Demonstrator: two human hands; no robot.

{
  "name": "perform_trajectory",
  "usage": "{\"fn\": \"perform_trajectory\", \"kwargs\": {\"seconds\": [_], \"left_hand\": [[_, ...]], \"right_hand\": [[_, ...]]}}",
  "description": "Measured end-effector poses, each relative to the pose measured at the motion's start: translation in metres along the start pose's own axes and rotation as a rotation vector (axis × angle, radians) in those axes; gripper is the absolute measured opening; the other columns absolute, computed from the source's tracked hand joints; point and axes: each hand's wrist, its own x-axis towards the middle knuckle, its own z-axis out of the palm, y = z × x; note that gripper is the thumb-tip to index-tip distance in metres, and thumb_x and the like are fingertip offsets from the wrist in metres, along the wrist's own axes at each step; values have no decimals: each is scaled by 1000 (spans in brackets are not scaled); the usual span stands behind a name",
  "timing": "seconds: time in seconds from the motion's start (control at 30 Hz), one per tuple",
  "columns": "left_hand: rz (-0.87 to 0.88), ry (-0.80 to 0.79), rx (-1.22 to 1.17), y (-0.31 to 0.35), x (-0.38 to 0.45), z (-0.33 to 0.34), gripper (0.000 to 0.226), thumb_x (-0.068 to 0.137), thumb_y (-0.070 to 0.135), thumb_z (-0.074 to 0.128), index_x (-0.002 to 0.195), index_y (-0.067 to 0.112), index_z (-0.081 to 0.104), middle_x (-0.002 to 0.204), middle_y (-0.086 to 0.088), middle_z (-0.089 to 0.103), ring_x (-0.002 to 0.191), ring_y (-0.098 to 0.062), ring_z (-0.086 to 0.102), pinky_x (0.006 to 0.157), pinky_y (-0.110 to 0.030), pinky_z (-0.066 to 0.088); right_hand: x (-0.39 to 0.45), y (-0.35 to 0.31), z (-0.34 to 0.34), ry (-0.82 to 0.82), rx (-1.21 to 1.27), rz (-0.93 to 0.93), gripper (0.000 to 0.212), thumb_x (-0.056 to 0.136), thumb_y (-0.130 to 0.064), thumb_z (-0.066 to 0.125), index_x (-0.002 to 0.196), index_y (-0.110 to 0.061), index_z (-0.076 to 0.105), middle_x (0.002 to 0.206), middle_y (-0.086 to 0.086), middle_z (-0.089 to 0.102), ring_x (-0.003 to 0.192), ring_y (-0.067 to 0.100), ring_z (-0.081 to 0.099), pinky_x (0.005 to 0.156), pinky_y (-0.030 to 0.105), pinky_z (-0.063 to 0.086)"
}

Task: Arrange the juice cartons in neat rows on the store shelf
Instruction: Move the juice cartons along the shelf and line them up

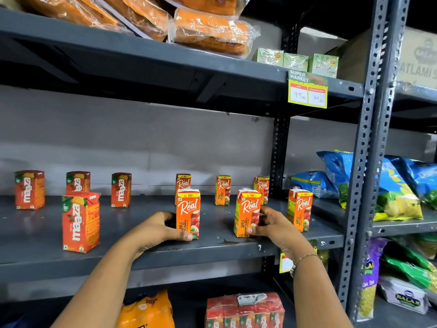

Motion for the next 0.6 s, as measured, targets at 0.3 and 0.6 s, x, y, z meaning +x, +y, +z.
{"fn": "perform_trajectory", "kwargs": {"seconds": [0.3,0.6], "left_hand": [[-19,3,0,1,-1,0,72,54,29,88,118,16,58,111,1,69,101,-15,65,97,-34,44],[-30,7,32,-2,0,0,79,52,34,89,122,18,56,114,2,68,103,-14,63,100,-36,44]], "right_hand": [[-1,1,2,14,3,-6,51,77,-2,75,122,-18,56,109,1,73,105,16,66,90,26,49],[1,5,2,8,5,-11,52,78,-3,74,124,-15,55,112,2,72,107,17,66,91,27,50]]}}
